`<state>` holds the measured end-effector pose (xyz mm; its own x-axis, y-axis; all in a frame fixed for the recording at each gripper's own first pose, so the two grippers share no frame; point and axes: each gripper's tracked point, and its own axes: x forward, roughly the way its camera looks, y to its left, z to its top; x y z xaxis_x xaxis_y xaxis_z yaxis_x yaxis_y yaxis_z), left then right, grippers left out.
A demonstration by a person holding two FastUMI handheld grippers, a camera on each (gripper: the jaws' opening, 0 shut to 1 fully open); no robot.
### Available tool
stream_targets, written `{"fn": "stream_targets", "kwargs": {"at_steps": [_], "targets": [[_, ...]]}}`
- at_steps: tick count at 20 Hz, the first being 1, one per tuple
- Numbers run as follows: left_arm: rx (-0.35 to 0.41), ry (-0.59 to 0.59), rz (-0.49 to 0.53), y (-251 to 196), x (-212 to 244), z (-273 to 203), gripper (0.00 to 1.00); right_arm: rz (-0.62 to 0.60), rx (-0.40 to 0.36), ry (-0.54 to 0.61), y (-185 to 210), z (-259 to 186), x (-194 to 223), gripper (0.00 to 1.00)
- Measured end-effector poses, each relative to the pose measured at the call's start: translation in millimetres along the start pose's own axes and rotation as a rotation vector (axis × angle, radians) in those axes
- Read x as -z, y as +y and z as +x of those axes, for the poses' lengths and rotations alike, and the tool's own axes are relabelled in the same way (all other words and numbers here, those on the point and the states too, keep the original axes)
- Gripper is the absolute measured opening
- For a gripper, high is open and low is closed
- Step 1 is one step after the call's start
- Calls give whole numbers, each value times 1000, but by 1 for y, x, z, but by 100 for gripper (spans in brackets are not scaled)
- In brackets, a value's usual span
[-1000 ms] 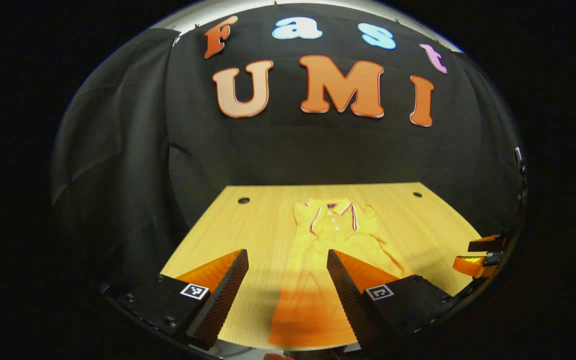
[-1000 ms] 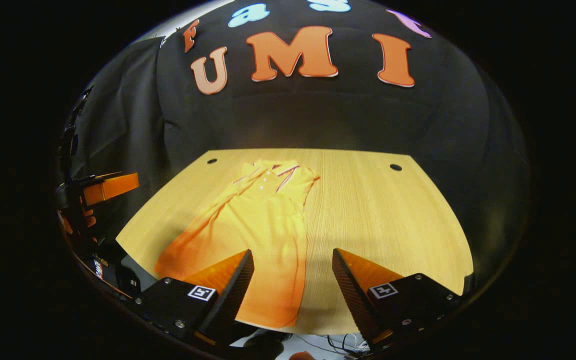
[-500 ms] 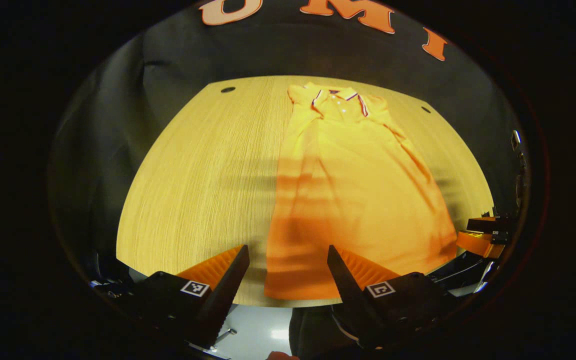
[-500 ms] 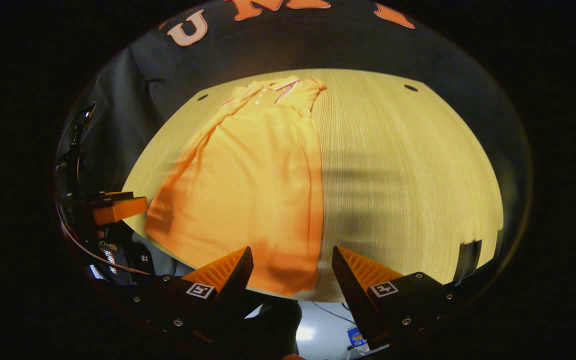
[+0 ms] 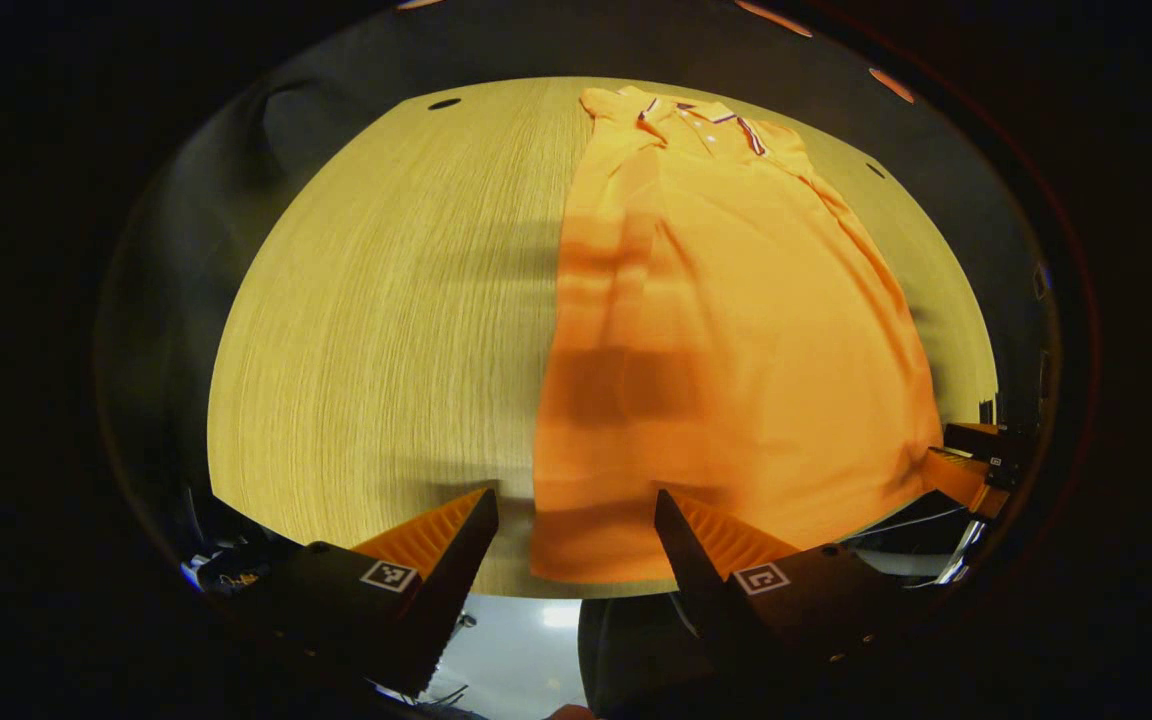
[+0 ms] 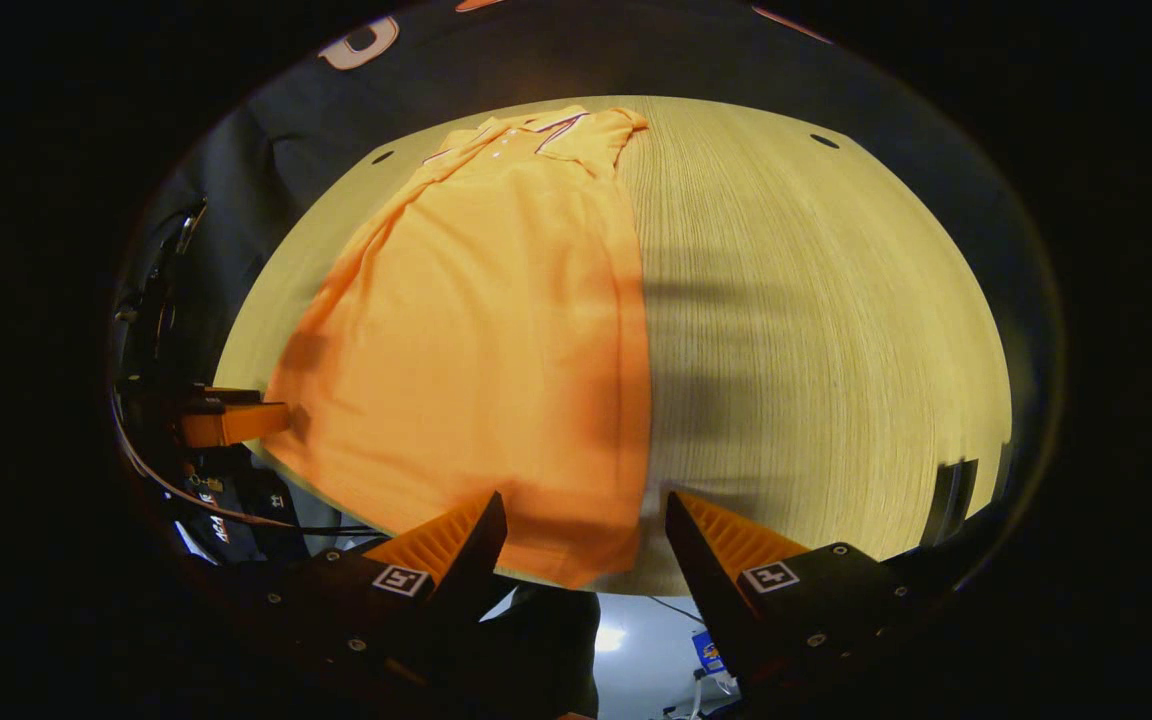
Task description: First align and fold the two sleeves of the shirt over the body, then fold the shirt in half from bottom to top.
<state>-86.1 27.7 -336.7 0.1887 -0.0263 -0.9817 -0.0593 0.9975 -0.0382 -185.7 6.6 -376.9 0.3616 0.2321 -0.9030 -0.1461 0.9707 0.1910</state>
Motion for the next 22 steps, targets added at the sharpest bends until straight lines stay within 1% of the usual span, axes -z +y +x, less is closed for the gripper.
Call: {"fn": "stream_targets", "kwargs": {"at_steps": [2, 4, 7, 8, 9, 10, 11, 12, 13, 14, 15, 16, 17, 18, 19, 20, 21, 22], "targets": [[-12, 26, 8, 4, 7, 0, 98, -11, -11, 29, 7, 4, 5, 98], [-9, 30, 19, 5, 9, -4, 98, -46, 3, 26, 9, 8, 0, 97], [8, 52, 95, -2, 6, -2, 97, -119, 47, 54, 4, 9, 4, 94], [16, 53, 114, -6, 4, -3, 88, -134, 66, 60, 1, 7, 4, 87], [27, 41, 134, -10, 0, -2, 82, -134, 70, 59, -1, 9, 2, 82], [45, 27, 130, -15, -1, 2, 60, -101, 54, 43, -1, 10, -1, 60], [55, 16, 96, -19, -2, -2, 34, -47, 45, 34, -2, 10, -2, 42], [60, 20, 88, -20, 1, 1, 8, 4, 4, 48, 1, 11, 1, 24], [73, 22, 94, -22, 4, -2, 9, 51, -53, 71, 10, 10, 6, 14], [70, 1, 73, -22, -2, -3, 9, 95, -100, 88, 17, 9, 9, 13], [91, -12, 46, -25, -2, -7, 8, 157, -107, 72, 14, 3, 12, 12], [119, 6, 32, -28, 0, -9, 1, 209, -126, 67, 10, 1, 4, 2], [118, -11, 21, -26, -3, -13, 1, 241, -181, 82, 22, 6, 7, 2], [127, -23, 24, -27, -8, -16, 1, 268, -188, 66, 23, 1, 0, 2], [131, -35, 20, -27, -15, -20, 1, 258, -206, 60, 23, -2, -5, 2], [140, -45, 14, -28, -23, -24, 1, 262, -190, 40, 17, -5, -13, 1], [146, -66, 7, -28, -31, -30, 1, 272, -194, 31, 15, -7, -21, 2], [153, -77, -4, -28, -40, -34, 1, 296, -214, 13, 16, -11, -30, 2]]}}
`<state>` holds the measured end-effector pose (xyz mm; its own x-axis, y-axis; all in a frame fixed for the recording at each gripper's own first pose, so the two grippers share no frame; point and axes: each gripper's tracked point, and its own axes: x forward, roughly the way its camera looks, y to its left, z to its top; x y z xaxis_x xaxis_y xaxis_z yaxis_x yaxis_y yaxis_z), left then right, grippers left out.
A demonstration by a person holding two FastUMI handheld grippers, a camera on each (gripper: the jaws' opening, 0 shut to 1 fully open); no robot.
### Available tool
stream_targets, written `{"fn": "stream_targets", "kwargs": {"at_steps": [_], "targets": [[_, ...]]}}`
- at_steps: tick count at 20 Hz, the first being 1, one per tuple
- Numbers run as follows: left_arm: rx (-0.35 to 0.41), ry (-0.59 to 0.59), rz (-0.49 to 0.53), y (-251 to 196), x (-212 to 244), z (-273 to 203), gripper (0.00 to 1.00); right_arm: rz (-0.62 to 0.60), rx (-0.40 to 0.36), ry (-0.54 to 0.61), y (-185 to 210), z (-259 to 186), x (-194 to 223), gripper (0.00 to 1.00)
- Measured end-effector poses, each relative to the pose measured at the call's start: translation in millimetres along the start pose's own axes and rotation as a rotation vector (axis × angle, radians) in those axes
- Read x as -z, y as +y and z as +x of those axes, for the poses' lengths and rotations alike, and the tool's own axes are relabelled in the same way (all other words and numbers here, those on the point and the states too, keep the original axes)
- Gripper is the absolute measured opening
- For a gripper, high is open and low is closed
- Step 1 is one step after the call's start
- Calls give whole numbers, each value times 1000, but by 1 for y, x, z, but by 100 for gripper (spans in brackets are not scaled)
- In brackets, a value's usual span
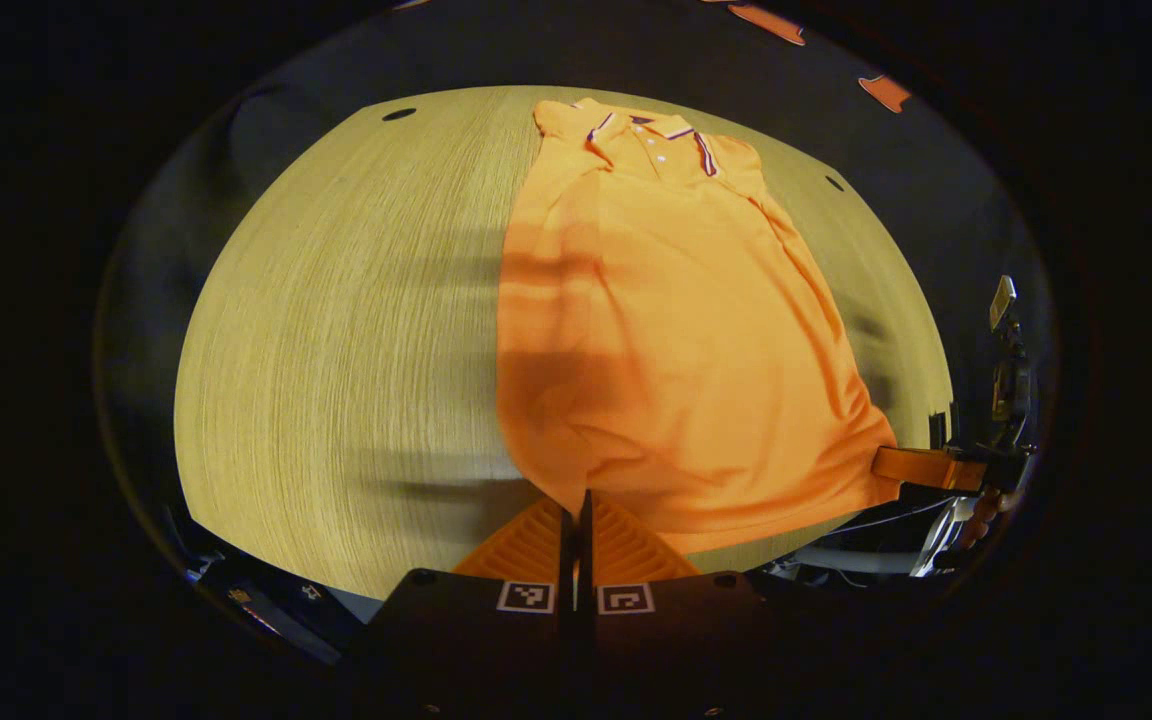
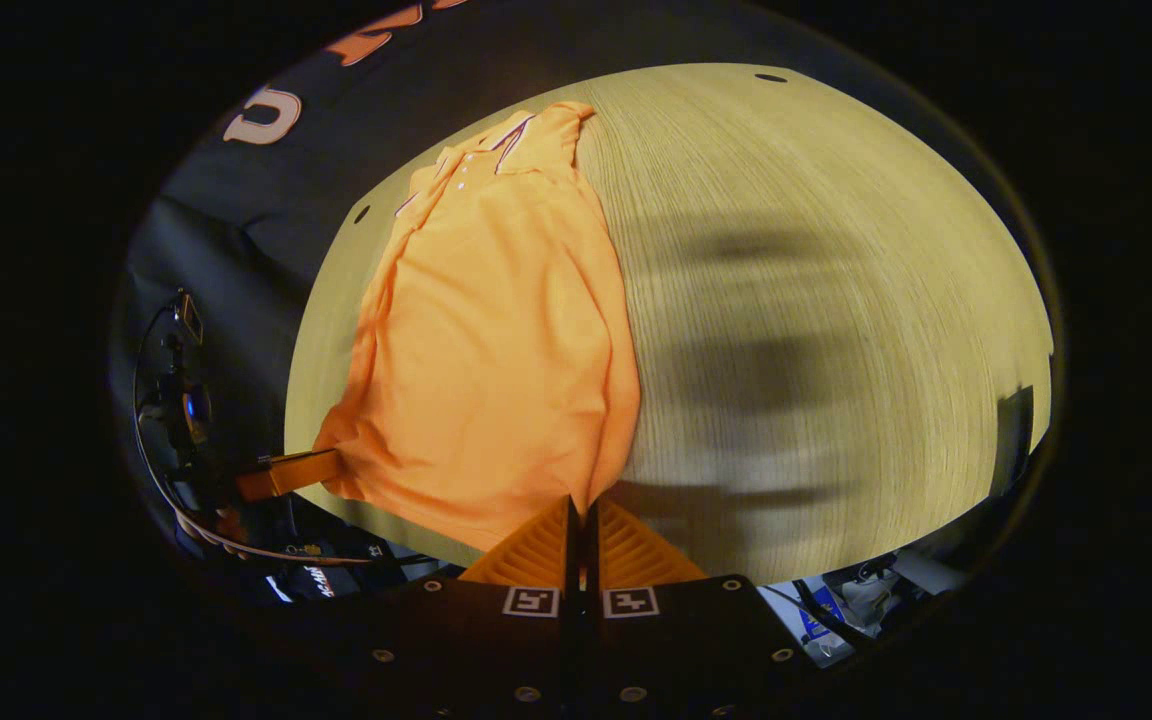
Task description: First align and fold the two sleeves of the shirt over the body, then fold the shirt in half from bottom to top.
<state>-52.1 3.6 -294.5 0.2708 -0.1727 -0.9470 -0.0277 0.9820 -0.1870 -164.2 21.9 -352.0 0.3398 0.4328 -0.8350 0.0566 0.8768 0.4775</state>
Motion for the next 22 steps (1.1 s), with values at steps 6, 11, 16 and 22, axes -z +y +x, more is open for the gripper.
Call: {"fn": "stream_targets", "kwargs": {"at_steps": [6, 11, 16, 22], "targets": [[44, -75, 7, -13, -53, -22, 1, 22, -63, -69, 20, -14, -49, 2], [77, -121, 28, -22, -105, -32, 1, 55, -120, -126, 40, -25, -104, 2], [95, -181, 51, -20, -174, -38, 1, 42, -106, -171, 52, -26, -159, 2], [118, -227, 77, -17, -258, -22, 1, 17, -69, -197, 65, -9, -226, 2]]}}
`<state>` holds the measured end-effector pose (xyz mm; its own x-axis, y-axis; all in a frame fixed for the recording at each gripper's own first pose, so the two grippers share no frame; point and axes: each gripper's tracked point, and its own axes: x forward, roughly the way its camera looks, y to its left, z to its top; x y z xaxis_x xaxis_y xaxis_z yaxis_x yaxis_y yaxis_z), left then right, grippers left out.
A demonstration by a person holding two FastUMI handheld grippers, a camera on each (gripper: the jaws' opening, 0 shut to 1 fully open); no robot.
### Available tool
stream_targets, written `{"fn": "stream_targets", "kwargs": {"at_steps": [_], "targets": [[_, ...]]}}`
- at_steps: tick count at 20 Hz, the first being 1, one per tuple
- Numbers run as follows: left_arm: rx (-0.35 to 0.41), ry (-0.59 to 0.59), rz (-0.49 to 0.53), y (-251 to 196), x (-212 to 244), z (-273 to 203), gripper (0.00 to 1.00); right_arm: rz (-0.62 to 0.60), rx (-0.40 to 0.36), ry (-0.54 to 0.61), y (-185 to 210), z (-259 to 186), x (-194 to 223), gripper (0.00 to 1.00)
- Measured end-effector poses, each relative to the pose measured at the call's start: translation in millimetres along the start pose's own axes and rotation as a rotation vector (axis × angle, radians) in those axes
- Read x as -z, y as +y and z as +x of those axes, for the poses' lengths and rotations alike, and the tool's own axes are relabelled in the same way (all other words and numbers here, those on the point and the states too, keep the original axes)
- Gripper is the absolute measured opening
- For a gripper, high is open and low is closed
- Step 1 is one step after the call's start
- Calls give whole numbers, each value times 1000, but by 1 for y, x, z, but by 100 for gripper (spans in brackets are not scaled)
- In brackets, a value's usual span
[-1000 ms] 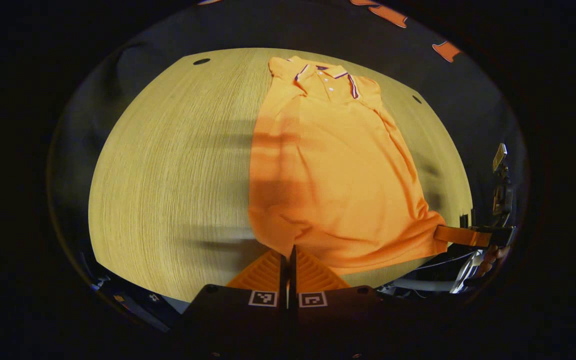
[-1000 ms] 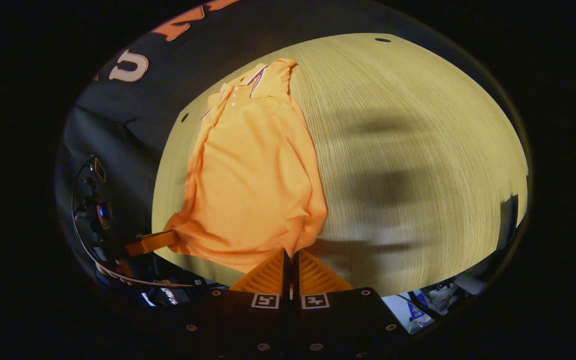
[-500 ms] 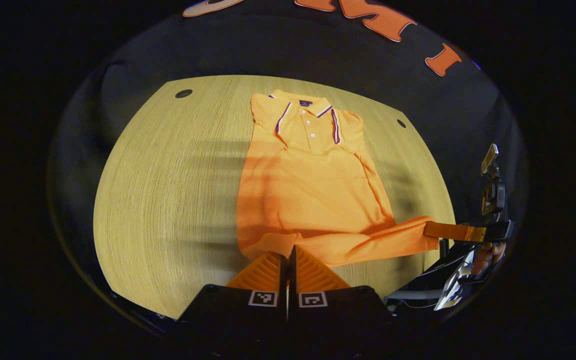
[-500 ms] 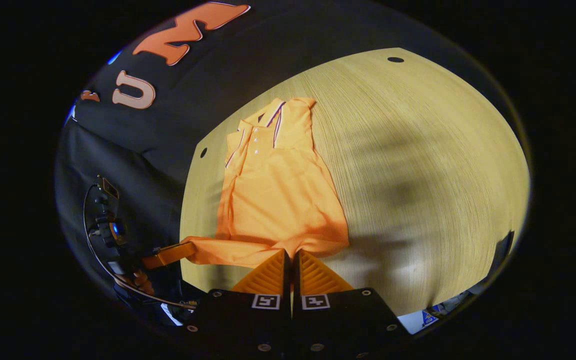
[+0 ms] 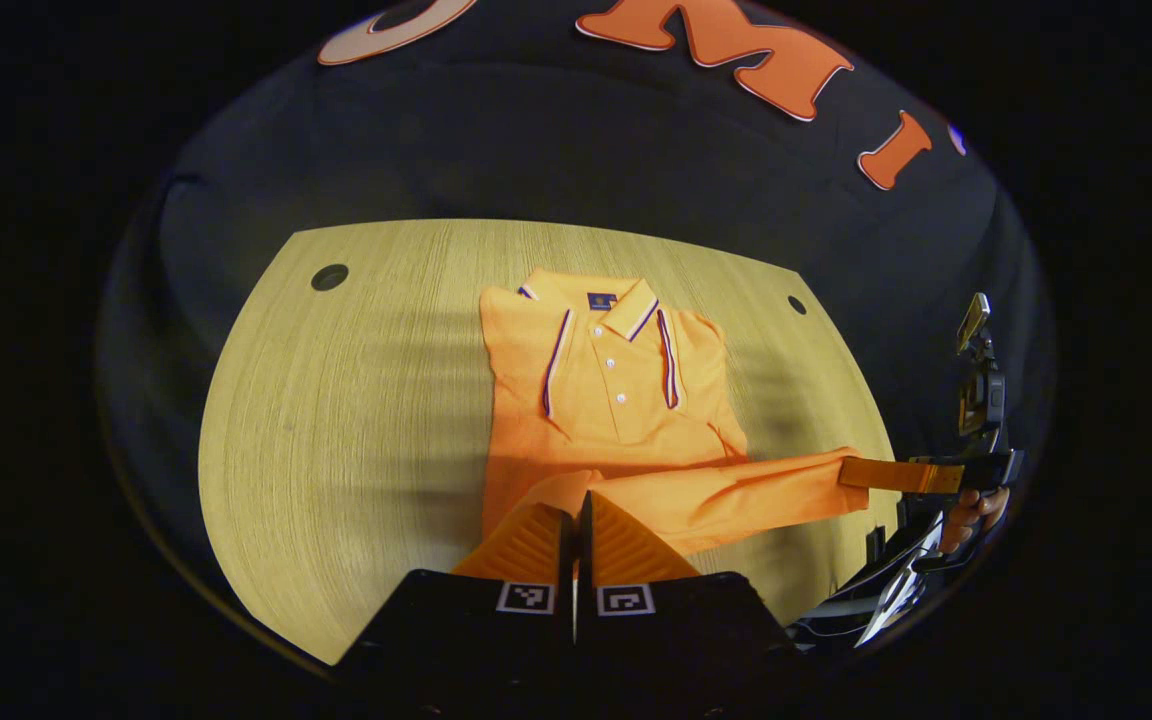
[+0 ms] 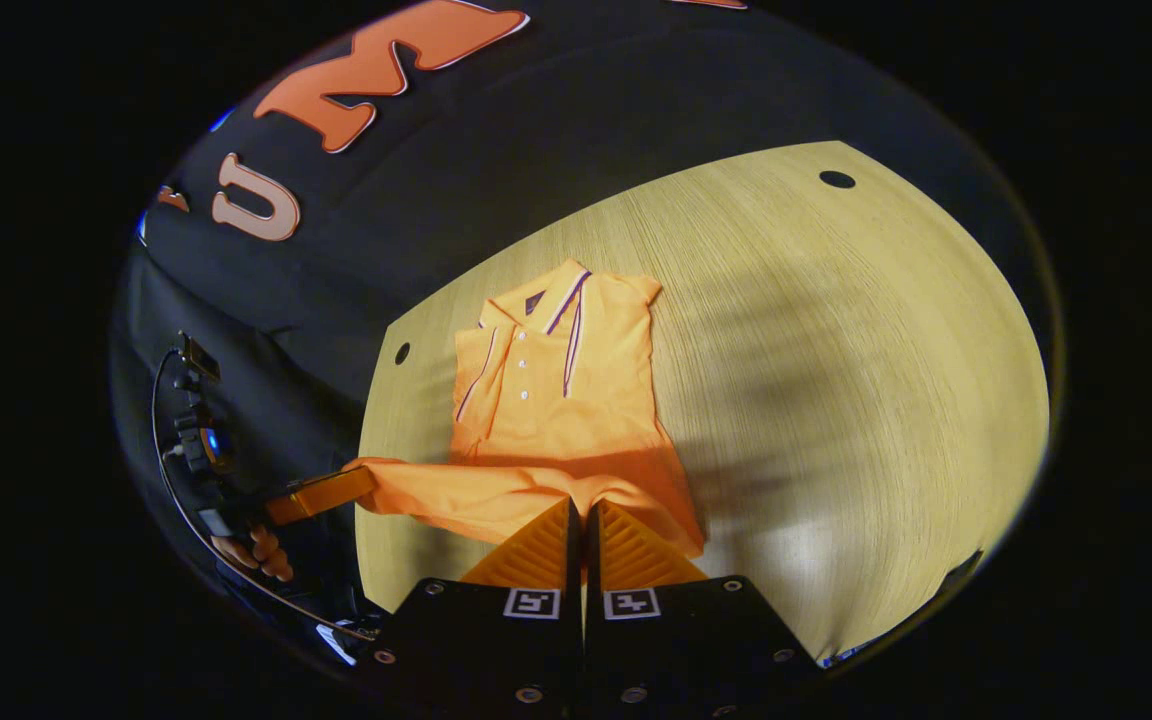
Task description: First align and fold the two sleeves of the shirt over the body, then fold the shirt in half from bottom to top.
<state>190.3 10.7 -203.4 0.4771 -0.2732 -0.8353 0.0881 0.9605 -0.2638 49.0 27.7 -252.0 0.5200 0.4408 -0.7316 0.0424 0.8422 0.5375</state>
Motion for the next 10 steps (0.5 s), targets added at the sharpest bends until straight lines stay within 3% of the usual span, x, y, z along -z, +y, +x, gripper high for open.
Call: {"fn": "stream_targets", "kwargs": {"at_steps": [10], "targets": [[14, -10, 19, 41, -88, 83, 1, 25, 51, 5, 1, 69, -96, 2]]}}
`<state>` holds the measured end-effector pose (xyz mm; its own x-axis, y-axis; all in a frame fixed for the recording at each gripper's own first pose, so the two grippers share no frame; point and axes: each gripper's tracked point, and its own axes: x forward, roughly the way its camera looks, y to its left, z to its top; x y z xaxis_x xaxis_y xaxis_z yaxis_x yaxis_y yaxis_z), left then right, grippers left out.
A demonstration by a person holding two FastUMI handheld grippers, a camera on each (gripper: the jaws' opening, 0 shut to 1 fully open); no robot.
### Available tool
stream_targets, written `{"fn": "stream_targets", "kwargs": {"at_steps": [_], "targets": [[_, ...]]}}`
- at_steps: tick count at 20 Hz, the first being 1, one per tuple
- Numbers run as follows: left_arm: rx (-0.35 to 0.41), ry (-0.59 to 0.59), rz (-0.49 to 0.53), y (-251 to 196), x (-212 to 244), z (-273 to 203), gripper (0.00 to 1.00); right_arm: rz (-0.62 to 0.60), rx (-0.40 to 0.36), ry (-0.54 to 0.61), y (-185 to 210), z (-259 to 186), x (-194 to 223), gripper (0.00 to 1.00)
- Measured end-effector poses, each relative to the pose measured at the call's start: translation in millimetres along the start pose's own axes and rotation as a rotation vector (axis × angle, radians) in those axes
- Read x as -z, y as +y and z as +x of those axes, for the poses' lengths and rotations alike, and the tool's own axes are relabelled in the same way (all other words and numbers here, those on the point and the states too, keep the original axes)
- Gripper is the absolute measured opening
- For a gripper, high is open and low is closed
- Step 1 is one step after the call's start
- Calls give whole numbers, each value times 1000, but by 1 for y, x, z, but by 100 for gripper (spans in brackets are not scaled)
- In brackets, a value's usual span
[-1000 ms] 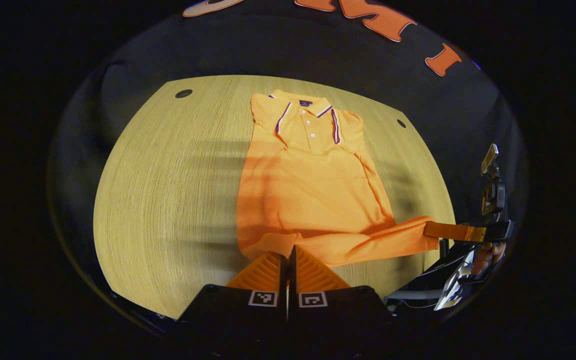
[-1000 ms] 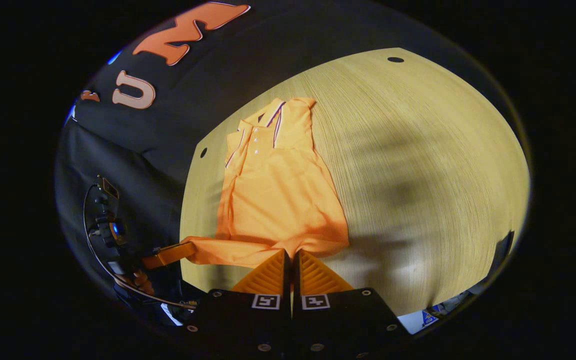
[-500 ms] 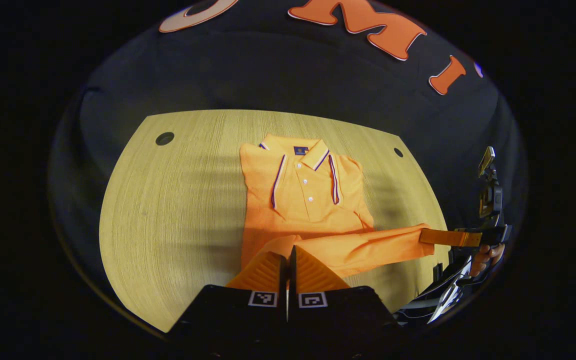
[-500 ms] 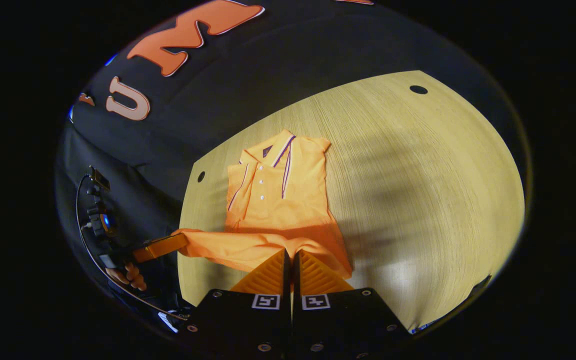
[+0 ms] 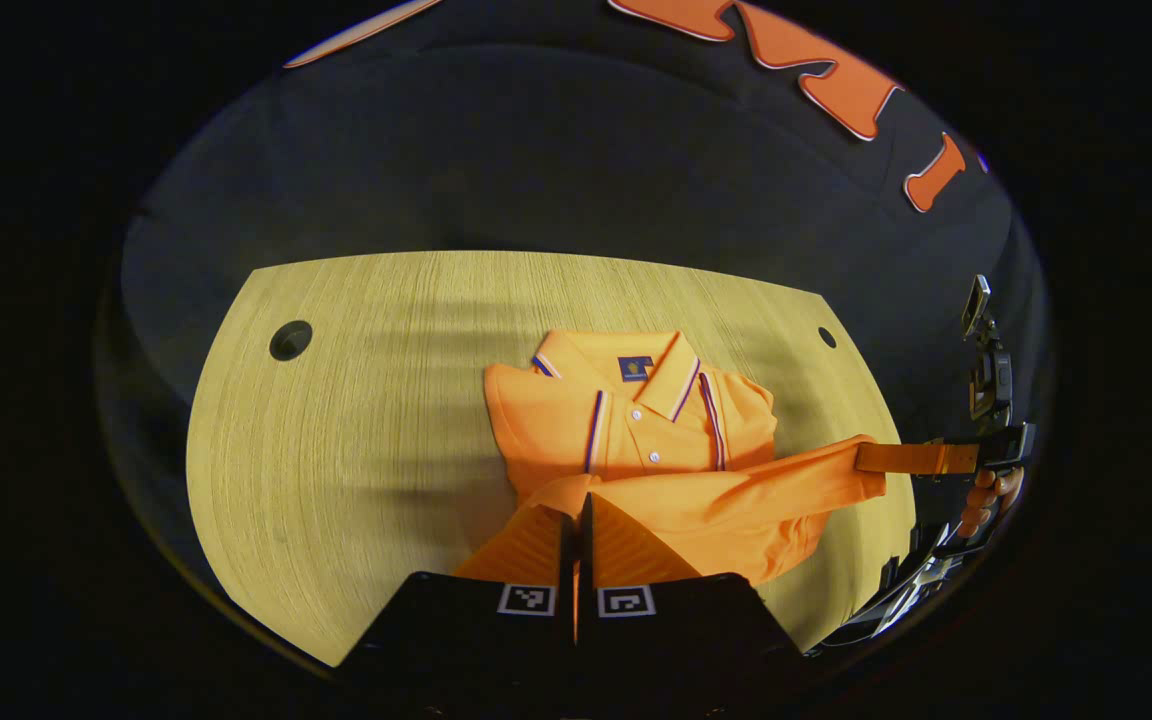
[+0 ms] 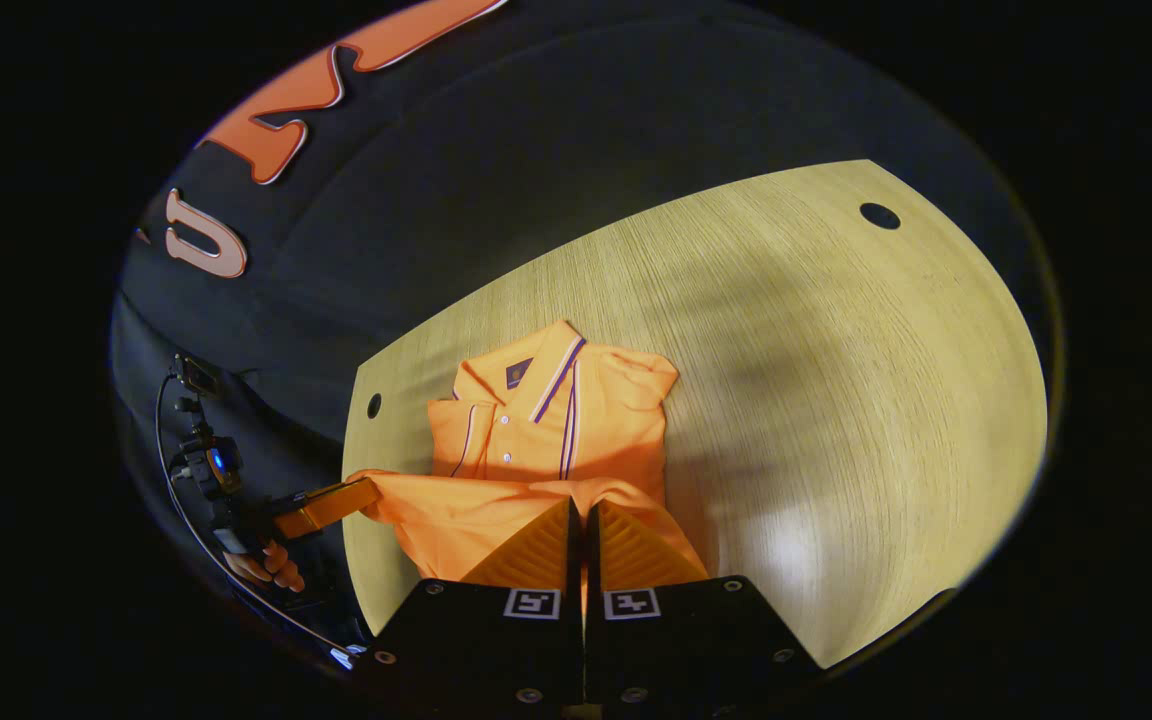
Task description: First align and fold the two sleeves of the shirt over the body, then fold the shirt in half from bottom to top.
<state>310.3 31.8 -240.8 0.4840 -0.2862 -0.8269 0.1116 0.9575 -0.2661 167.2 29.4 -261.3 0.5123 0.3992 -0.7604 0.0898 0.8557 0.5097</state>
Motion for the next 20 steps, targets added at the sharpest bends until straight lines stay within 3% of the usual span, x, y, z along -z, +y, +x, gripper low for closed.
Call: {"fn": "stream_targets", "kwargs": {"at_steps": [6, 11, 12, 13, 14, 16, 17, 18, 20], "targets": [[-18, -14, 3, 24, -40, 33, 1, -7, 34, 8, 3, 40, -47, 2], [-104, -58, 62, 40, -67, 58, 2, 151, 68, 13, -5, 67, -71, 3], [-97, -60, 66, 39, -67, 58, 6, 177, 57, -14, -5, 70, -77, 19], [-83, -72, 54, 33, -69, 54, 24, 180, 59, -46, -8, 66, -82, 21], [-84, -80, 40, 31, -71, 47, 49, 172, 61, -75, -12, 64, -85, 35], [-111, -99, 22, 33, -74, 43, 99, 149, 74, -105, -17, 51, -82, 47], [-130, -119, 23, 32, -77, 36, 100, 130, 71, -124, -17, 42, -84, 52], [-153, -144, 29, 31, -80, 26, 99, 111, 73, -150, -17, 33, -84, 70], [-182, -209, 46, 21, -86, 2, 99, 54, 71, -226, -14, 7, -87, 79]]}}
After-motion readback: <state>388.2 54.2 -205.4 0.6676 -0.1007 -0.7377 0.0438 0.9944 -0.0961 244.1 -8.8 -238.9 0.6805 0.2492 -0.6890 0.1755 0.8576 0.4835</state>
